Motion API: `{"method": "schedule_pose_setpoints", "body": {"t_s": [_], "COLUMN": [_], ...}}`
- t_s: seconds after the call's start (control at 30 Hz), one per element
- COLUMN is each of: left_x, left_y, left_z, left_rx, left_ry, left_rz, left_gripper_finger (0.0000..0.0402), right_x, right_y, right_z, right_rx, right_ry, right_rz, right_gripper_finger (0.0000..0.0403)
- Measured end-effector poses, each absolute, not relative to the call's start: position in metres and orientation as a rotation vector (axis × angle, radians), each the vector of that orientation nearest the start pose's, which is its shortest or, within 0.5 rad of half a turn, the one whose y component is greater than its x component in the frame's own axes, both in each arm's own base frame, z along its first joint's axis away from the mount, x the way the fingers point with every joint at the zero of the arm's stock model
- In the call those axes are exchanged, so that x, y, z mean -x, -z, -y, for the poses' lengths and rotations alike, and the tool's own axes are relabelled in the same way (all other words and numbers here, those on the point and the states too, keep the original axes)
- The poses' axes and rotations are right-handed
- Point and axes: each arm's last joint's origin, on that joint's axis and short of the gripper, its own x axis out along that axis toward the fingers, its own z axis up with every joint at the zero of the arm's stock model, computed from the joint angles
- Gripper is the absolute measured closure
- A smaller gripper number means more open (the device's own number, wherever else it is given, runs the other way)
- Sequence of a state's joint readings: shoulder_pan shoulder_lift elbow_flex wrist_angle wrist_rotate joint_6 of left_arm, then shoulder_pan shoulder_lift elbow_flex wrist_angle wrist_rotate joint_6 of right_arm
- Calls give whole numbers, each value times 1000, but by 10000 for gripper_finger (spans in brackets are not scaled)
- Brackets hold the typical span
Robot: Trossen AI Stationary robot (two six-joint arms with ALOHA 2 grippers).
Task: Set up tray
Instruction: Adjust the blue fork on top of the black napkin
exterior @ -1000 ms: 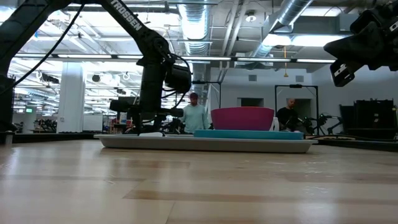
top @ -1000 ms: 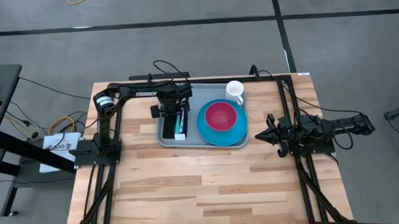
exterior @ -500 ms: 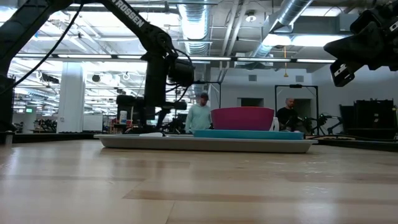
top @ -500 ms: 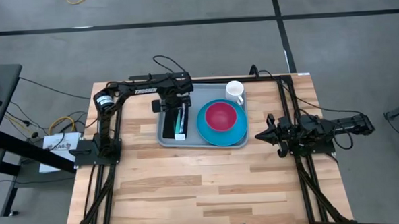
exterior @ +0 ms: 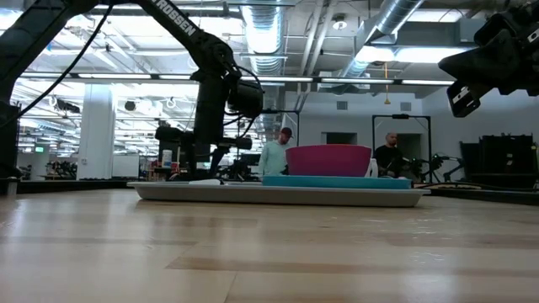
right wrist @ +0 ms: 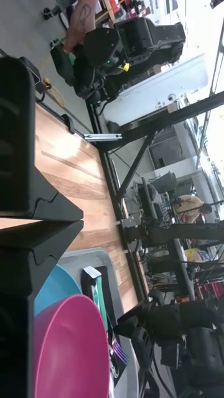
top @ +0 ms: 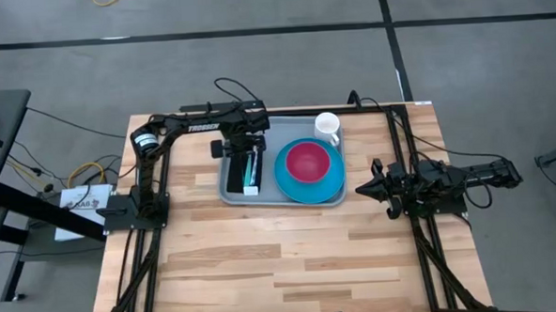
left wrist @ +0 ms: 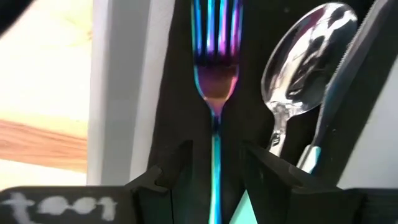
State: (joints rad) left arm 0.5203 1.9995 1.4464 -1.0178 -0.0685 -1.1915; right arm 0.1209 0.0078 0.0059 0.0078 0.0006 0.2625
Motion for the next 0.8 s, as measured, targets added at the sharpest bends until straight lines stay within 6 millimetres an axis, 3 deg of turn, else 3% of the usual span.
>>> {"method": "schedule_pose_setpoints", "body": {"t_s": [0.57,0.8], "left_x": [-320,-321], "left_y": [-167,-167], "left_z": [-183,-182], "left_rx": [1252,1242], "left_ry": [-1359,-1362], "left_rz": [-1109,-1111], "left_gripper_finger": [280,301], "right_x": [-97,-97], "right_y": [-166,-166], "right_z": [-12,-12], "right_rx": [-262,-263], "right_ry": [-121,-121], "right_rz": [-10,-10], "right_gripper_finger": [403,403]}}
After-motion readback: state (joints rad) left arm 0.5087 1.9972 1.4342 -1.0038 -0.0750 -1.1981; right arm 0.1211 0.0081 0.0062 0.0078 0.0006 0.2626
